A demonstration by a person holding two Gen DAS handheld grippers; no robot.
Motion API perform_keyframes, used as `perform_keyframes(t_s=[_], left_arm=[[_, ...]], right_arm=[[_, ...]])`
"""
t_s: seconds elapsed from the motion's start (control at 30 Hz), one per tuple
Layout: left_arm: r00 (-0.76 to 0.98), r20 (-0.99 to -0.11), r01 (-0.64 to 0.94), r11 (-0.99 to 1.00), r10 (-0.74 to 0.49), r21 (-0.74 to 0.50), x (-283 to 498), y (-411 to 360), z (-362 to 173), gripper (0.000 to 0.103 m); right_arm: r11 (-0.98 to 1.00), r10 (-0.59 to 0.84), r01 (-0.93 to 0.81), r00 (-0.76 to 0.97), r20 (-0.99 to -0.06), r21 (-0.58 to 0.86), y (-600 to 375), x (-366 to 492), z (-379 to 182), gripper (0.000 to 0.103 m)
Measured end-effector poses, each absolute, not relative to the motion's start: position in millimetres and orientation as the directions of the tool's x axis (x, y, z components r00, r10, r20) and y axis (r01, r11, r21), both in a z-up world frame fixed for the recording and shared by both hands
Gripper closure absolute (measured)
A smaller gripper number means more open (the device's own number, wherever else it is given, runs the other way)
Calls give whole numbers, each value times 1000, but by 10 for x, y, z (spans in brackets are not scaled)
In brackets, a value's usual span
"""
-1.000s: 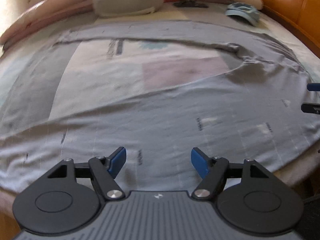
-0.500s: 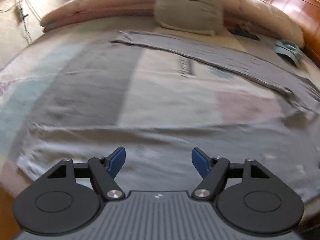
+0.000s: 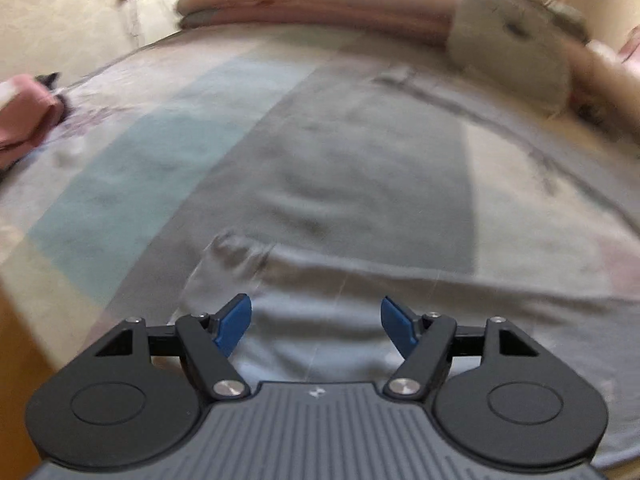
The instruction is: Fold clothes
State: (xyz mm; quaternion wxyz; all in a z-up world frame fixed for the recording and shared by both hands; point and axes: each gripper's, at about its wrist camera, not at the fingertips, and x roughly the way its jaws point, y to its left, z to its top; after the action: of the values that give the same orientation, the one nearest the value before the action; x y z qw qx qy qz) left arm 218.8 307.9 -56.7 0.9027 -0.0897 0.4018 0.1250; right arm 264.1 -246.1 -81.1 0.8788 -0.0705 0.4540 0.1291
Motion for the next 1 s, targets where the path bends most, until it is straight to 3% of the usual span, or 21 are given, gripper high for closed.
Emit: perform_keyframes(t_s=[0.2, 0.4, 0.53, 0.73, 1.0], left_arm=[[675, -735, -193, 977, 65, -91, 2227, 3188, -754, 28], [708, -702, -201, 975, 75, -98, 2373, 3267, -502, 27], [732, -681, -159, 976, 14, -150, 2523, 3214, -416, 24], [694, -720, -57, 997, 6, -46, 2794, 2843, -405, 24], [674, -735, 81, 996, -76, -29, 3077, 2413, -339, 21]], right_arm=[[975, 109, -221, 518, -848, -10, -2383, 2765, -794, 0], [990, 32, -134, 472, -881, -36, -2296, 2828, -755, 0], [996, -4, -84, 433, -901, -44, -2266, 2875, -740, 0], [998, -43, -16, 424, -905, -56, -2229, 2849, -737, 0], [997, -69, 68, 455, -888, -43, -2238, 2745, -743, 0]])
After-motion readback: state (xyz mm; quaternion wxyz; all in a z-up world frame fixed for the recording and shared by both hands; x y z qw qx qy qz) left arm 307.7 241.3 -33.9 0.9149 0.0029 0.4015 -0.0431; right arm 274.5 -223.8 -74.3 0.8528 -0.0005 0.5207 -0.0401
